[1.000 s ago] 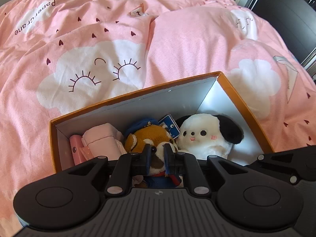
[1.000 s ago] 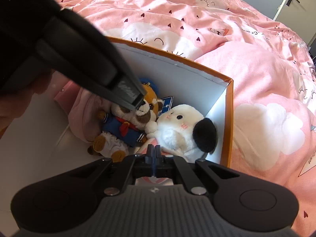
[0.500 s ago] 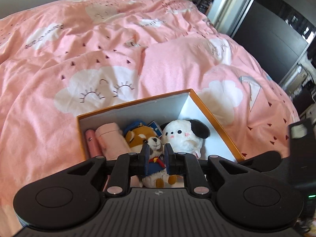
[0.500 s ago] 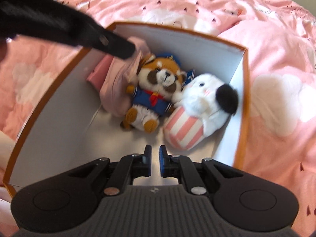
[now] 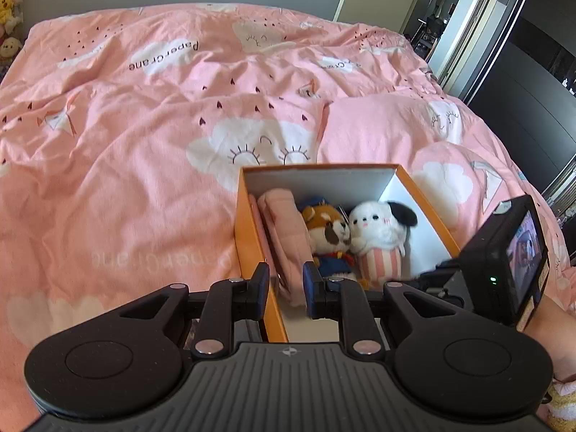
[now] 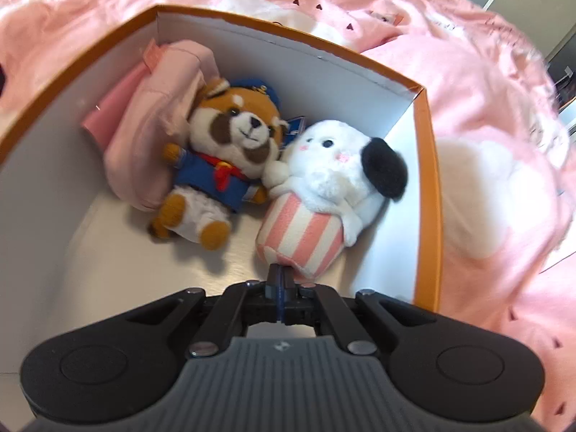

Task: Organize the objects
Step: 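Lift both open tools out of the box and move toward the card boxes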

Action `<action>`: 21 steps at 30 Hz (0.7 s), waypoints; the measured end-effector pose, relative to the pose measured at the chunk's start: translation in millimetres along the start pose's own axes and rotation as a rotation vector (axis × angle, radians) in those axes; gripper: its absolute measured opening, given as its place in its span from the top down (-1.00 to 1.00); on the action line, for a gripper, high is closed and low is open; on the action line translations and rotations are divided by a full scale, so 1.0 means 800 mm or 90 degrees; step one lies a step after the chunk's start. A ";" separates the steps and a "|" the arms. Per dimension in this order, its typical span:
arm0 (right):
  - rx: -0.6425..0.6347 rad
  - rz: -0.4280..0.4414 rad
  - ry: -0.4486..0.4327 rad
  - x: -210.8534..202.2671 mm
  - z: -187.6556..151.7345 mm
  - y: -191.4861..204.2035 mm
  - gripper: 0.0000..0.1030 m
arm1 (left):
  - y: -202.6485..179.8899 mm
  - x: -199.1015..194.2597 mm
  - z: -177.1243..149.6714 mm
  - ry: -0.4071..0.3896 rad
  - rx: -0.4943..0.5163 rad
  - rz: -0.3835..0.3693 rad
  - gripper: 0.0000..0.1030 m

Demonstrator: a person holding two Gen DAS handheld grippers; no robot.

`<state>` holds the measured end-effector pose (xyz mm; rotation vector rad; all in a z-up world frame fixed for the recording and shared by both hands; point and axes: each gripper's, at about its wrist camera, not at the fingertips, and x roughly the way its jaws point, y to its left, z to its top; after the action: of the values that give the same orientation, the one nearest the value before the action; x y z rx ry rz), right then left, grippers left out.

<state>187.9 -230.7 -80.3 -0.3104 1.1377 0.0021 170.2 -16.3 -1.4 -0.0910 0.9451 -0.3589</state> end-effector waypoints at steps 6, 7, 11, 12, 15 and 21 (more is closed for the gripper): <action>-0.006 -0.018 0.000 0.000 -0.001 0.003 1.00 | 0.001 0.000 -0.024 0.010 0.008 0.017 0.56; -0.012 -0.014 0.002 -0.003 -0.002 0.003 1.00 | 0.002 -0.001 -0.027 0.012 0.005 0.015 0.56; -0.013 0.021 -0.009 -0.024 -0.007 -0.006 0.81 | 0.007 -0.009 -0.038 0.005 -0.007 0.023 0.48; -0.006 0.031 -0.014 -0.030 -0.009 -0.008 0.74 | 0.008 -0.012 -0.040 -0.003 -0.011 0.028 0.44; 0.022 0.069 -0.039 -0.046 -0.016 -0.002 0.59 | 0.007 -0.021 -0.048 -0.019 -0.022 0.033 0.37; 0.063 0.099 -0.144 -0.086 -0.026 0.018 -0.01 | 0.007 -0.032 -0.065 -0.043 -0.059 0.046 0.35</action>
<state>137.8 -211.2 -30.4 -0.1291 0.9309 0.1154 116.1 2.0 -13.7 -0.1513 0.8959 -0.2434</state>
